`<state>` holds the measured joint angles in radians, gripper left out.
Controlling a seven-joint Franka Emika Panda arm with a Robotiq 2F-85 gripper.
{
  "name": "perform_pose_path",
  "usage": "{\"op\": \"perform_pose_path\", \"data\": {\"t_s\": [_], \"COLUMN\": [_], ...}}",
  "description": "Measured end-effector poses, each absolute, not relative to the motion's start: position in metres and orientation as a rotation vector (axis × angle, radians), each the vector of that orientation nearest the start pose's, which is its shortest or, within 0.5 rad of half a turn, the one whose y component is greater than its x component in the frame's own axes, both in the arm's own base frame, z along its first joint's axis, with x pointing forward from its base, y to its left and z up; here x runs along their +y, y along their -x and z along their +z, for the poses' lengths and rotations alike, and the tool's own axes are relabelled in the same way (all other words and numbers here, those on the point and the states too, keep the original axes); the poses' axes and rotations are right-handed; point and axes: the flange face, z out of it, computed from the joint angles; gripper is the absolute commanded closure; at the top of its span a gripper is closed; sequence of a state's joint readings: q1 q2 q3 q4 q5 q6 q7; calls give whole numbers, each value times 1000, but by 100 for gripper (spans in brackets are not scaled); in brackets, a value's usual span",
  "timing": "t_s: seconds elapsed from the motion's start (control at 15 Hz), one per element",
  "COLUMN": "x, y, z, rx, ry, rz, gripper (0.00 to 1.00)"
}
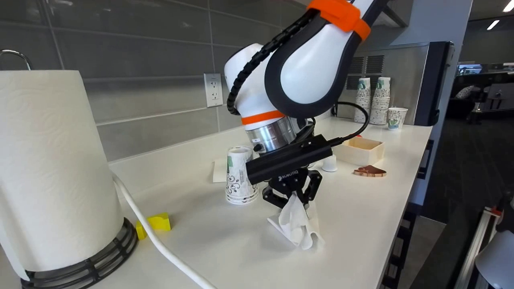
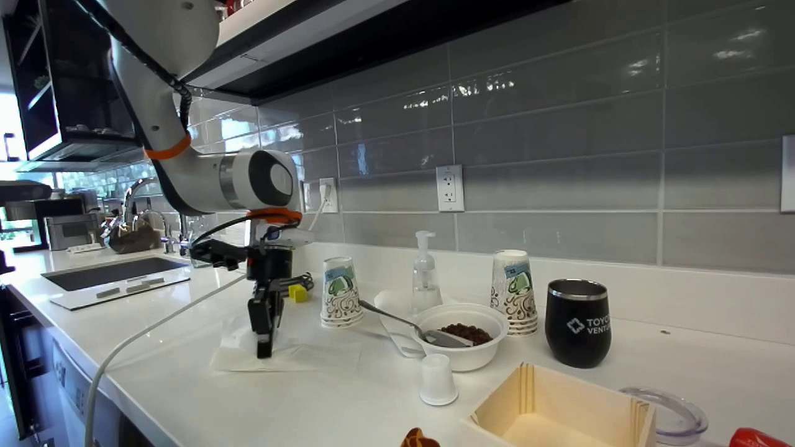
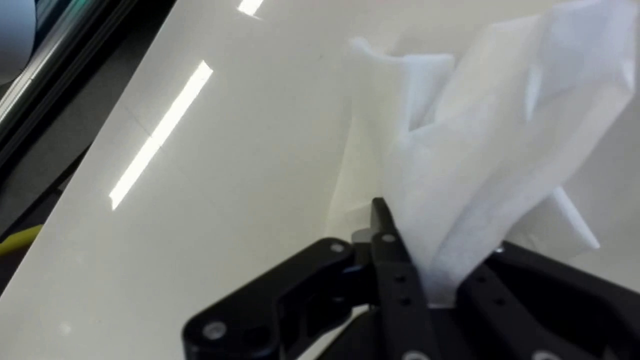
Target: Use the white napkins on the left to wipe the counter.
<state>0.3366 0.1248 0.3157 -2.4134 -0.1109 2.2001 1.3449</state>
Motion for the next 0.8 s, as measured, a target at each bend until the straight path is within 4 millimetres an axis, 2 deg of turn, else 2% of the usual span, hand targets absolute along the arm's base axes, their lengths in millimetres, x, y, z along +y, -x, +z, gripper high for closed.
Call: {"op": "perform_pose_path", "data": {"t_s": [0.4, 0.8], "x": [330, 368], "y": [-345, -360], "z": [252, 271], "rx": [762, 529], "ry": [3262, 3220], "rz": [135, -14], "gripper": [99, 99]}}
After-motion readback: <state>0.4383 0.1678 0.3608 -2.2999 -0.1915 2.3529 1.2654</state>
